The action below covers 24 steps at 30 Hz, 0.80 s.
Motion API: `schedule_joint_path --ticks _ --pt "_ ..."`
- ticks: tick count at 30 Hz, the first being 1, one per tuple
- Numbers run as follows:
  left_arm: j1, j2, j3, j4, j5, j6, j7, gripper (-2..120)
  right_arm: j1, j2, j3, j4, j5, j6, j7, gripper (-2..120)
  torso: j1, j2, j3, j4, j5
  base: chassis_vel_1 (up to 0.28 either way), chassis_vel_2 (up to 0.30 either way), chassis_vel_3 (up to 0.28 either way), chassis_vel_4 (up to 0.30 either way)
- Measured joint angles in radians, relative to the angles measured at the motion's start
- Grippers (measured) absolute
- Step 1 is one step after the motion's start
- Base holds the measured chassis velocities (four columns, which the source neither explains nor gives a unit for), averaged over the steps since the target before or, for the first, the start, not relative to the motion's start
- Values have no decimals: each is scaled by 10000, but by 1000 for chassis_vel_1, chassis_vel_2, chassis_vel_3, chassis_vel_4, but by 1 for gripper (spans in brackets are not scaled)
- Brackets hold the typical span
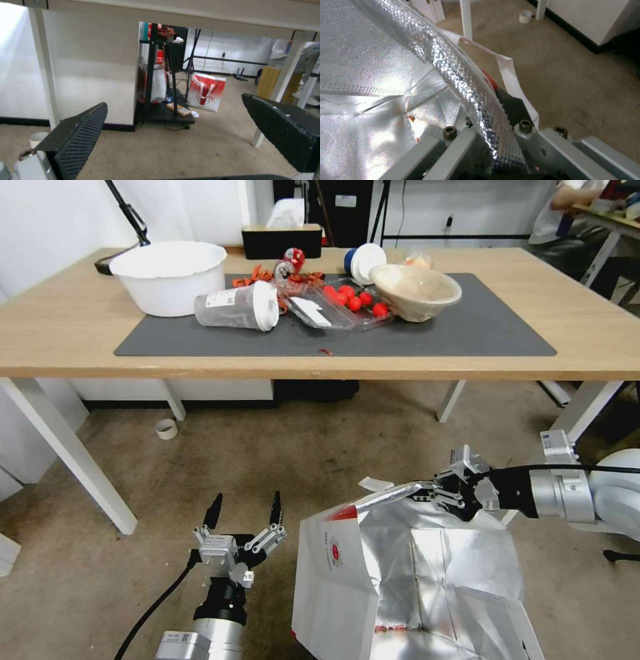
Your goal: Pick up the food delivery bag from the floor and place it on the table.
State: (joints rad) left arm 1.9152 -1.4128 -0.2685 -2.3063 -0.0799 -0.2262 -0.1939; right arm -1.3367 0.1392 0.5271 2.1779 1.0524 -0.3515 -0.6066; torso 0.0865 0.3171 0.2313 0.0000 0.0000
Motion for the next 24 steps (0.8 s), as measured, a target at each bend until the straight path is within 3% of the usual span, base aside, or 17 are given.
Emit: schedule_joint_path --ticks 24 --pt "39 -10 29 25 50 -3 76 100 20 10 -59 -40 -2 0 -88 0 279 866 585 0 -1 0 0 0 0"
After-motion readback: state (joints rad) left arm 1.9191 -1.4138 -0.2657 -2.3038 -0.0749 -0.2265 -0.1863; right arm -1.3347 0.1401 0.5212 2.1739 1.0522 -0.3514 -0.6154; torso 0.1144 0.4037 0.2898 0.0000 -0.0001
